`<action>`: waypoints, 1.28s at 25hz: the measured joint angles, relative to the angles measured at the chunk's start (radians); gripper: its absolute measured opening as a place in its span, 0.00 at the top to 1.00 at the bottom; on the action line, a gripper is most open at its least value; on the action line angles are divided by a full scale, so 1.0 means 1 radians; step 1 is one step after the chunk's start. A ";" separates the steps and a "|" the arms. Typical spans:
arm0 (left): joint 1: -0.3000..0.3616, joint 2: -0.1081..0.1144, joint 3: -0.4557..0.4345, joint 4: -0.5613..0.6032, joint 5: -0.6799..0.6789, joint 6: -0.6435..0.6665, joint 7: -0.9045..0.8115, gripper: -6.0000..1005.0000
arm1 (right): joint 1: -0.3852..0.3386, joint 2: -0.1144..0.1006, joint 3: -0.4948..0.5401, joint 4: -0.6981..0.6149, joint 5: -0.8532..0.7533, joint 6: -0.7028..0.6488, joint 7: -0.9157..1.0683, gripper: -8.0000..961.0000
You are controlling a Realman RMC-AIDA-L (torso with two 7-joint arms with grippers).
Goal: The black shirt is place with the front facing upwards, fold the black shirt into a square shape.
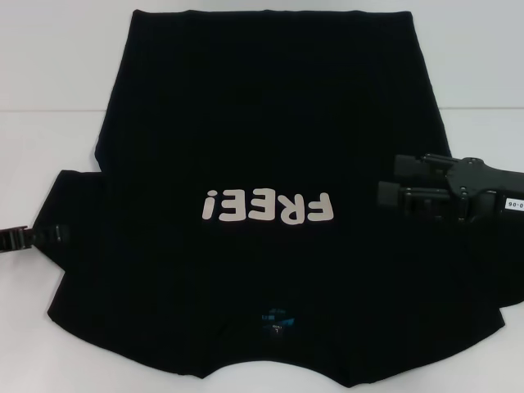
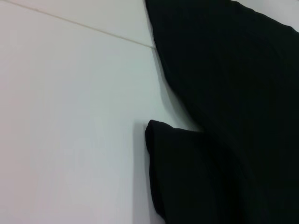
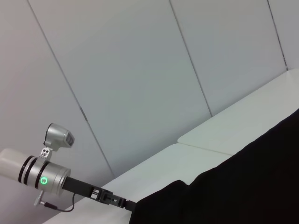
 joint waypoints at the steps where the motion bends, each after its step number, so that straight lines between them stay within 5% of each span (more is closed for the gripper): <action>1: -0.001 0.000 0.001 0.000 0.003 0.000 -0.001 0.13 | 0.000 0.000 0.000 0.000 0.000 0.000 0.000 0.05; 32: -0.022 -0.002 0.006 0.008 0.010 0.011 -0.008 0.18 | -0.001 0.000 0.000 -0.003 0.015 0.001 0.000 0.05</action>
